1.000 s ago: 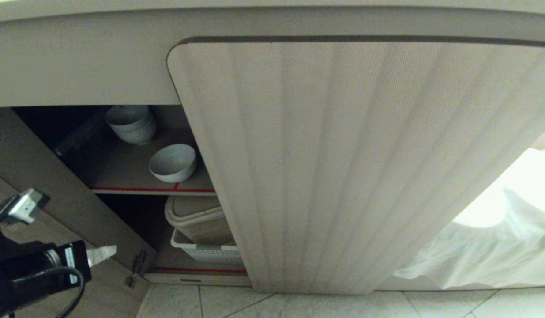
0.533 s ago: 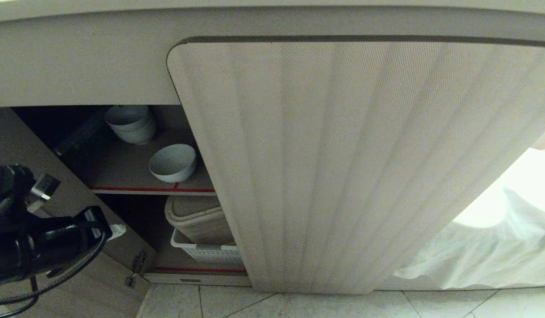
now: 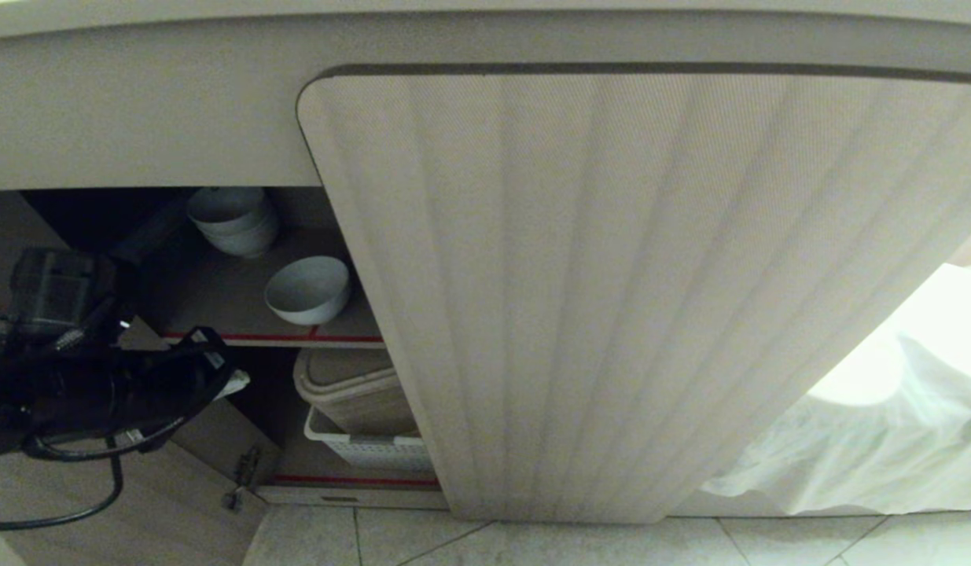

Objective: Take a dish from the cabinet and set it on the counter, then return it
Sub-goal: Take the bowl from the cabinet

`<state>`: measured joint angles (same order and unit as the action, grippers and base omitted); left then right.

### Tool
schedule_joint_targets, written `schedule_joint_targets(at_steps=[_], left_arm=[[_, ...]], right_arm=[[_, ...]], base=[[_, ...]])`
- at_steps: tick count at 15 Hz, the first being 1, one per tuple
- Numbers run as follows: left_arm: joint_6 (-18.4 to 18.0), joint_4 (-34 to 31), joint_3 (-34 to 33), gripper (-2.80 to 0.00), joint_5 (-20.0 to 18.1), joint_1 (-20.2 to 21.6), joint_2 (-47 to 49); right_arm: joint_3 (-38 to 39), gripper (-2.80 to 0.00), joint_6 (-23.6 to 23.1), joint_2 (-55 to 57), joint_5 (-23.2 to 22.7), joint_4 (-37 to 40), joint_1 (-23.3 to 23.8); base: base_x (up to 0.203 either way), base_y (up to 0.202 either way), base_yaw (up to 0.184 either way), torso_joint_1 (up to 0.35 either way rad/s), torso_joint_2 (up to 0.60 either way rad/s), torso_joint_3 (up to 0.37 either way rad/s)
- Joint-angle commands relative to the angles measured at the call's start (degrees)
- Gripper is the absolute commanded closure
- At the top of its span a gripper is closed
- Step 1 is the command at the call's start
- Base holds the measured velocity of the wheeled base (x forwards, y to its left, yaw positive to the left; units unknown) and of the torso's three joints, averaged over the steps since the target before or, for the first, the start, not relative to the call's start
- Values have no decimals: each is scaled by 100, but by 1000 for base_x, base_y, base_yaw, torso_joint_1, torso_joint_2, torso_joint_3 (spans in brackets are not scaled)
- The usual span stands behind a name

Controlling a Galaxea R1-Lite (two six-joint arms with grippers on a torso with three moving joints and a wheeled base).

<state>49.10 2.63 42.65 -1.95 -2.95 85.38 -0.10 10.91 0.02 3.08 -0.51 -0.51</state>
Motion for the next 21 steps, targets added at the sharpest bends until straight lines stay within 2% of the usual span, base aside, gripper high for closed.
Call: schedule_joint_targets(at_steps=[1,3,6,11,16,17,21], left_arm=[[88,0,194,0,4,14,270],[135,0,294,0,38,14,415],[516,0,530,0,81,14,566],[774,0,771,0,74,14,729],[803,0,788,0,63,23,734],[803,0,792,-280,63,23,734],[794,2,797,-280,19,23,682]], right_arm=[[1,0,8,-2,8,-2,-2],[1,0,8,-2,8,7,-2],[1,0,8,-2,8,-2,-2],[1,0,8,-2,8,-2,-2],[1,0,8,-2,0,-2,-2],[1,0,8,-2,0,-2,-2],[1,0,8,-2,8,1,-2]], base=[[0,0,0,0,0,0],[0,0,0,0,0,0],[0,0,0,0,0,0],[0,0,0,0,0,0],[0,0,0,0,0,0],[0,0,0,0,0,0],[0,0,0,0,0,0]])
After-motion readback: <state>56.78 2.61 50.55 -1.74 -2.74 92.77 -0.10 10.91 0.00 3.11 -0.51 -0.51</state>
